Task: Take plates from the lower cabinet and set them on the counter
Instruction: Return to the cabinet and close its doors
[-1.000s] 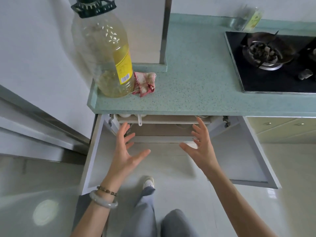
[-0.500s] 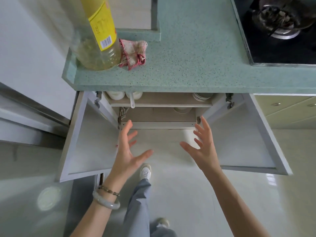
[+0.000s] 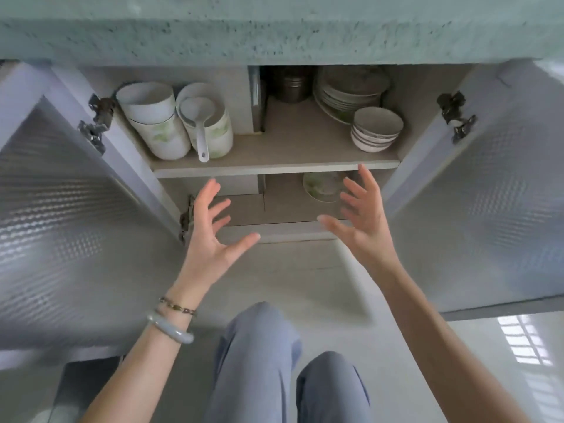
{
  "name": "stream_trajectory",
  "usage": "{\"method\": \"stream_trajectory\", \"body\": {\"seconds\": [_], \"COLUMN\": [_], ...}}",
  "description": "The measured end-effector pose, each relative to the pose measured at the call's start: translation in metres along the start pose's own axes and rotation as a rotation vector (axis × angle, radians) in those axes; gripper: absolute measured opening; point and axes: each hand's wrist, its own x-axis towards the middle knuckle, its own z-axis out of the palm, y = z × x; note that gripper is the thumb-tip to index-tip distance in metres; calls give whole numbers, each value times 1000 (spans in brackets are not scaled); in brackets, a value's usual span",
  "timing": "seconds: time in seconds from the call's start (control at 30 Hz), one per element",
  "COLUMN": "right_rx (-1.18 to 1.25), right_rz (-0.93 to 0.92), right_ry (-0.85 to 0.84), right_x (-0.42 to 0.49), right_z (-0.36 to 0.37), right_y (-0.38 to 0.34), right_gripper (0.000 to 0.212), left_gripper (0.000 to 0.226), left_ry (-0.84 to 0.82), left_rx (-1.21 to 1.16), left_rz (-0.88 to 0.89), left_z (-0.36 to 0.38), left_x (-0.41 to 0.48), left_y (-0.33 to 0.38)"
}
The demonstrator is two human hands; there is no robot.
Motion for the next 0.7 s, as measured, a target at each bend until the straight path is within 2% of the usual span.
{"method": "stream_trajectory", "body": {"seconds": [0.17,0.33,0.57,0.7], "right_rx": [41,24,-30,-87], "right_rz": [-126,-229,-339,-517], "right_ry": [-5,-34,-121,-247], "right_x": [14,15,7,4], "right_z": [13,24,49,94], "right_y": [42,53,24,-14], "right_gripper": [94,90,79,76], "left_gripper": [105,106,107,109], "left_ry": [46,101,215,397], "left_rx": [3,55,185,384], "left_rz": [115,179,177,206], "left_z": [12,9,-15,-41], "left_x": [7,-1,-37,-64], "left_y": [-48,-61,-45,-22]}}
